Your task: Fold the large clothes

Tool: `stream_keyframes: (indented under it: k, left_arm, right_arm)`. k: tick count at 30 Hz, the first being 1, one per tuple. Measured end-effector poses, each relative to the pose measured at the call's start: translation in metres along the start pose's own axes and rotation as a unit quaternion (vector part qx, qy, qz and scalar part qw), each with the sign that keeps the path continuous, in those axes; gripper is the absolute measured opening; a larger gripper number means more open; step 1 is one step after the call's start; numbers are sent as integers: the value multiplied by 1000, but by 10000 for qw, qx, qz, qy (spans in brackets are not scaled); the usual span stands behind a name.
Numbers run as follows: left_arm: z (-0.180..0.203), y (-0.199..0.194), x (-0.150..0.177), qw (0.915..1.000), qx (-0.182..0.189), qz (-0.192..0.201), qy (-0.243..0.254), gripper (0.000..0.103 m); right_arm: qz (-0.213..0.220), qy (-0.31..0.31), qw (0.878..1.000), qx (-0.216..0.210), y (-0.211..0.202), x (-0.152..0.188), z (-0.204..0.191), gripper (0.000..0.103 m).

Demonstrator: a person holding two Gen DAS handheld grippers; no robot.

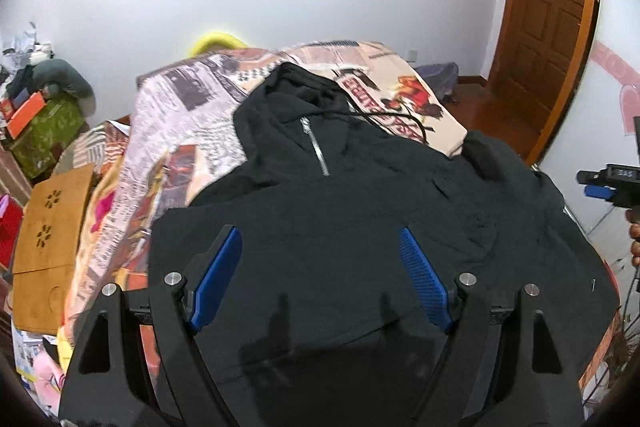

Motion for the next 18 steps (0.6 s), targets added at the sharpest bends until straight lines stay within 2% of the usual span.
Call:
stream_keyframes:
  k: [2,7,14,16,18]
  left_arm:
    - [8,8,3,9999,56,-95,36,81]
    - [19,22,12,9996,114,-253,73,80]
    - [19,39,26,9987,104,-488,41,80]
    - [18,41,29,9986,86,-524,34,80]
    - [16,43,33,9984,81,-557,22,80]
  right_arm:
    - [-47,296,9995,6,7,2,16,52]
    - [-277,1234,9914,-330,30,10,52,52]
    - [-72,1667,9853,-357,47,-1,67,52]
    - [42,1615,9866,-232,47,-5,68,44]
    - [100,1525,9882,-93,48,-10,69,20]
Point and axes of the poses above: each gripper's, at about its wrist camera, not at the fingertips, and y roughly the way its jaws point, z to its right, x to its underside, the point moved 8 cm from there along y, roughly the way its jaws point, and after that the axes turned 15 degrees about -x, right-handed, at the moved point
